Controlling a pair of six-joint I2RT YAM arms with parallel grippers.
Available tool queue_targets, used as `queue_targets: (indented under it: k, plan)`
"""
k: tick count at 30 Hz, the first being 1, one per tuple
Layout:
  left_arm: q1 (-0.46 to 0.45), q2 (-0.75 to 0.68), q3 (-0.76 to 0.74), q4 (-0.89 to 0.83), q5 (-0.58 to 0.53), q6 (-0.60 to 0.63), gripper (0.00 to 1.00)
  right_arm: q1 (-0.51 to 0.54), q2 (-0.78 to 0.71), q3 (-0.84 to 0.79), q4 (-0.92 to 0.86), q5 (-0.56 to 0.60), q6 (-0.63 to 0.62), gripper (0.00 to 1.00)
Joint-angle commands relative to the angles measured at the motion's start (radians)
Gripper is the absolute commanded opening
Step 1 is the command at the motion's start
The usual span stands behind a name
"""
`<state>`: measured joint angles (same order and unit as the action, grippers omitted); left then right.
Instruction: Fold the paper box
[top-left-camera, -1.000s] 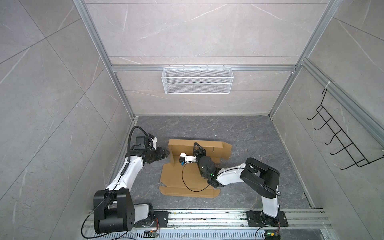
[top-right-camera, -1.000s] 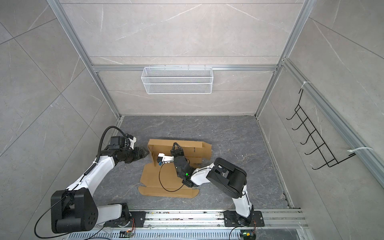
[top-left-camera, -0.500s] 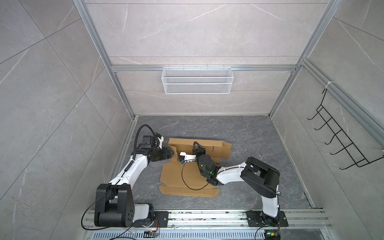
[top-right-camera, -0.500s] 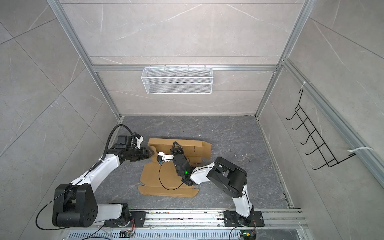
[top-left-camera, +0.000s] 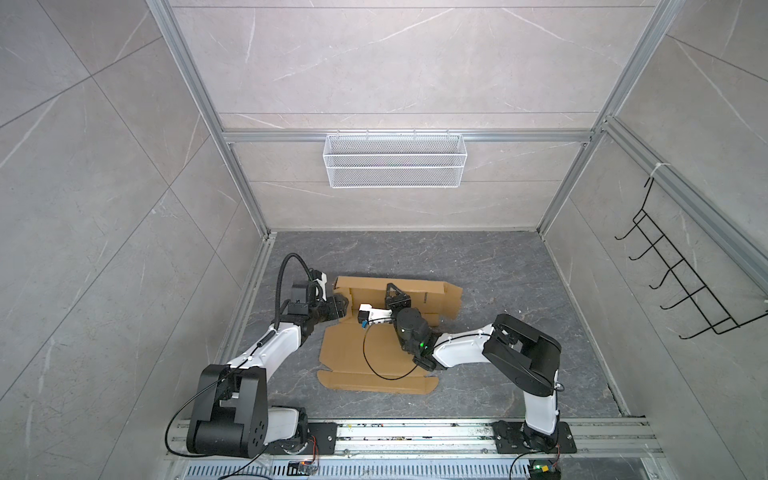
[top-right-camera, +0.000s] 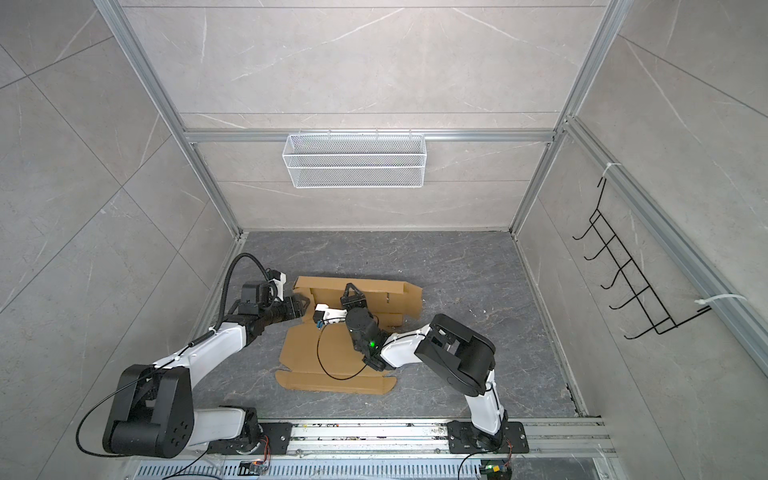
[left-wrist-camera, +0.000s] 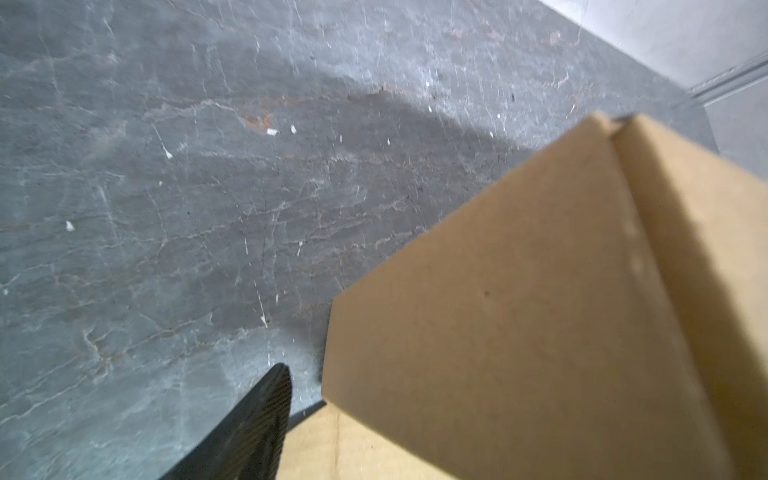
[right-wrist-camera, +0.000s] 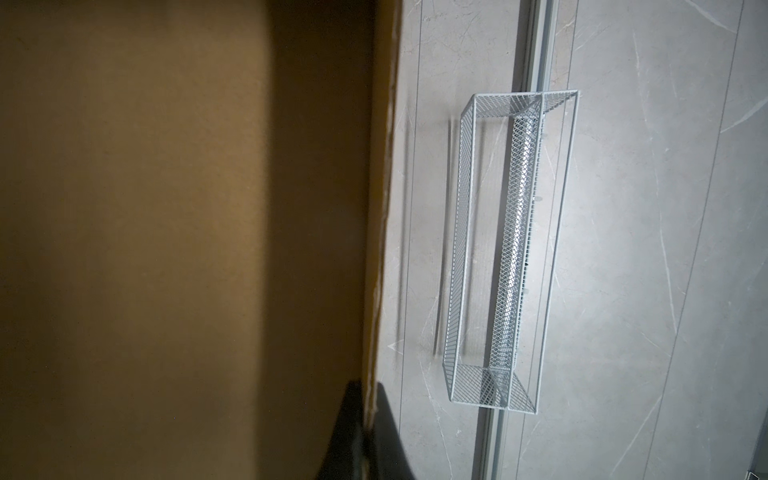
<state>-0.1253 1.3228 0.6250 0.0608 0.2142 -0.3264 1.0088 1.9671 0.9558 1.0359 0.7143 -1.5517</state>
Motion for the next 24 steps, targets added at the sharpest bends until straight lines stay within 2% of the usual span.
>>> queue_targets:
  k: [1,5,11,16,24]
  plan:
    - [-0.019,-0.027,-0.019,0.172,-0.058,-0.008,0.67,0.001,-0.019,0.011,-0.074,-0.029,0.022,0.00]
    - [-0.034,-0.013,-0.027,0.205,-0.065,-0.003,0.54,0.002,-0.022,0.011,-0.080,-0.026,0.024,0.00]
    - [-0.046,-0.008,-0.034,0.217,-0.086,0.010,0.40,0.003,-0.033,0.006,-0.086,-0.022,0.030,0.00]
    - [-0.076,-0.008,-0.041,0.221,-0.145,0.036,0.36,0.005,-0.033,0.009,-0.092,-0.021,0.031,0.00]
    - [-0.137,-0.020,-0.056,0.217,-0.348,0.014,0.31,0.011,-0.046,0.003,-0.096,-0.014,0.031,0.00]
